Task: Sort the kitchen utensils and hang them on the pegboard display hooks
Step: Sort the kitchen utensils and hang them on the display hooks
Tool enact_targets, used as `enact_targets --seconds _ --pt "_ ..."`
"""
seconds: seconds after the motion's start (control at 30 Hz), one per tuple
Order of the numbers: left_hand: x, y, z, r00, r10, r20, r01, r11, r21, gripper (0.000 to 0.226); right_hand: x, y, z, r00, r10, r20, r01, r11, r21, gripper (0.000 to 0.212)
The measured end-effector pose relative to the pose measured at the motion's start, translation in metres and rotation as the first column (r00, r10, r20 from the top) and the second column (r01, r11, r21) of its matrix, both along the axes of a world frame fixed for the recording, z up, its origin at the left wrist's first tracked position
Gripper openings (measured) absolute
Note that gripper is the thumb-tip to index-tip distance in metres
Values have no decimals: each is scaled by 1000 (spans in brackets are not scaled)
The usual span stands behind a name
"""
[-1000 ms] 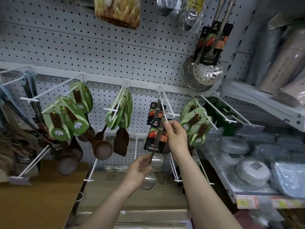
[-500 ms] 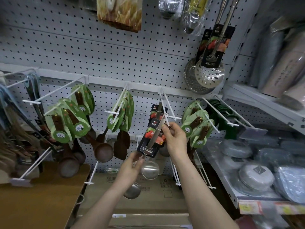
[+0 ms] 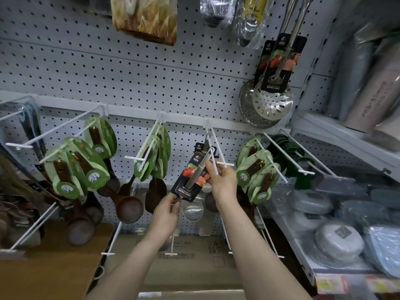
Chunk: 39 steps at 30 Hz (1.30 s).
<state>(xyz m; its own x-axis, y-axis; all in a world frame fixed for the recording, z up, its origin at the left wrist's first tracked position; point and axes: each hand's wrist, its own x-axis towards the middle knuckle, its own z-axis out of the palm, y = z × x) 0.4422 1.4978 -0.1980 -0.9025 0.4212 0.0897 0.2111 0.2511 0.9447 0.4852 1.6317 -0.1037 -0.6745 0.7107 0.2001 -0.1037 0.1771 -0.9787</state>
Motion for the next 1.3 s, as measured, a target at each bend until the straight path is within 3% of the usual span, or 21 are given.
enact_targets --seconds 0.13,0.2,0.37,0.53,0.9,1.3 --pt "-10 6 -6 1000 10 -14 -11 997 -79 20 -4 7 -7 1000 20 17 -21 999 46 9" --pt "-10 9 -8 1000 19 -4 -19 993 -118 34 -4 10 -11 999 22 40 -25 997 72 2" --pt "-2 9 -9 1000 11 -21 -14 992 -124 54 4 11 -23 997 48 68 -54 995 79 8" --pt "4 -1 -16 993 105 -56 -108 993 -48 38 18 7 -37 995 -39 91 31 996 84 14" --pt "45 -30 5 995 -49 -82 55 996 75 18 64 -29 -38 989 -31 146 20 997 79 15" --pt "93 -75 30 948 -220 -231 243 967 77 23 144 -65 -29 965 0 262 -98 927 362 12"
